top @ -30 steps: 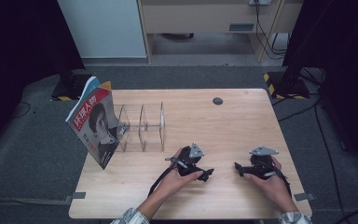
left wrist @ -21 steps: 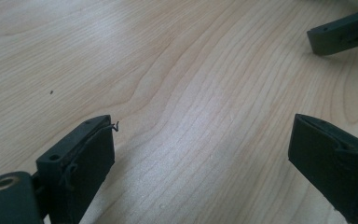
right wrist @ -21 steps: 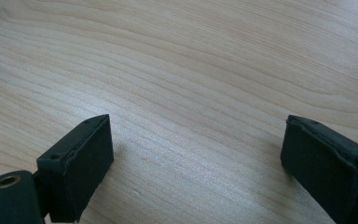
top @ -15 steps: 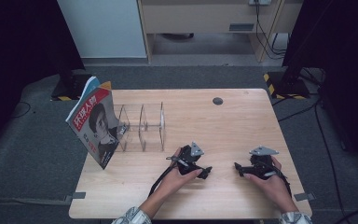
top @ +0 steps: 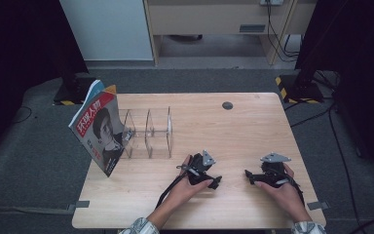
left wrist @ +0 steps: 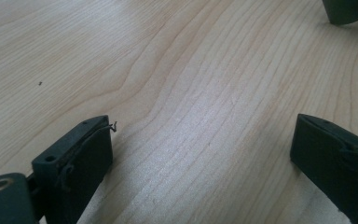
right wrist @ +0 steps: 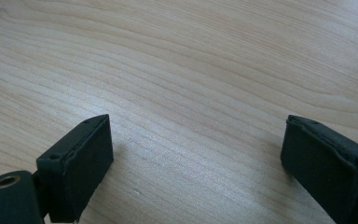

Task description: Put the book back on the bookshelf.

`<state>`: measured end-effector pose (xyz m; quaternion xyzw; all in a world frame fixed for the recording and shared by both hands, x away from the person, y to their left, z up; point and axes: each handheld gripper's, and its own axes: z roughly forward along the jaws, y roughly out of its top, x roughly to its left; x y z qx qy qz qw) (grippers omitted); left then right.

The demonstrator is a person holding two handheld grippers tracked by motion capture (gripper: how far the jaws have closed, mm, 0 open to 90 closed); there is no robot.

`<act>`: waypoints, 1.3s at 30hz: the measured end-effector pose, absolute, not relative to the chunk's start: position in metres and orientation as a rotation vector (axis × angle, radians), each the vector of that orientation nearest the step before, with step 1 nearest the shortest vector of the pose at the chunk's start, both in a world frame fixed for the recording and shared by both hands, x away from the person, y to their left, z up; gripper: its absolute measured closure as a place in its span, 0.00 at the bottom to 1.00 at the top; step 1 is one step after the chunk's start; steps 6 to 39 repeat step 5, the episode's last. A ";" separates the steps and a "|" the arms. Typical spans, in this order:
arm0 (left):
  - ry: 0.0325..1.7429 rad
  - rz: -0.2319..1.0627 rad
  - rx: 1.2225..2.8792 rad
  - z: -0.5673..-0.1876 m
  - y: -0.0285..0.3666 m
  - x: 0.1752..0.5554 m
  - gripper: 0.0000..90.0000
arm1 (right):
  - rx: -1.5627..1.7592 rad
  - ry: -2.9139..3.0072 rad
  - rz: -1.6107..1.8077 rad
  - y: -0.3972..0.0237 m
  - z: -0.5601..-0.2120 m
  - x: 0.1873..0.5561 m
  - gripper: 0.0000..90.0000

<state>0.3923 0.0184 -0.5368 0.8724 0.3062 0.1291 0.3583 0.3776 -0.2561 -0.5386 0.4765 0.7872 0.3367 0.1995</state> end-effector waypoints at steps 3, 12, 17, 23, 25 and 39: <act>0.807 0.334 2.250 -0.537 0.018 0.393 0.03 | 1.329 2.203 0.942 -0.256 -0.539 0.378 0.11; 0.815 0.337 2.249 -0.537 0.018 0.393 0.02 | 1.331 2.203 0.942 -0.256 -0.538 0.378 0.11; 0.815 0.337 2.249 -0.537 0.018 0.393 0.02 | 1.331 2.203 0.942 -0.256 -0.538 0.378 0.11; 0.815 0.337 2.249 -0.537 0.018 0.393 0.02 | 1.331 2.203 0.942 -0.256 -0.538 0.378 0.11; 0.815 0.337 2.249 -0.537 0.018 0.393 0.02 | 1.331 2.203 0.942 -0.256 -0.538 0.378 0.11; 0.815 0.337 2.249 -0.537 0.018 0.393 0.02 | 1.331 2.203 0.942 -0.256 -0.538 0.378 0.11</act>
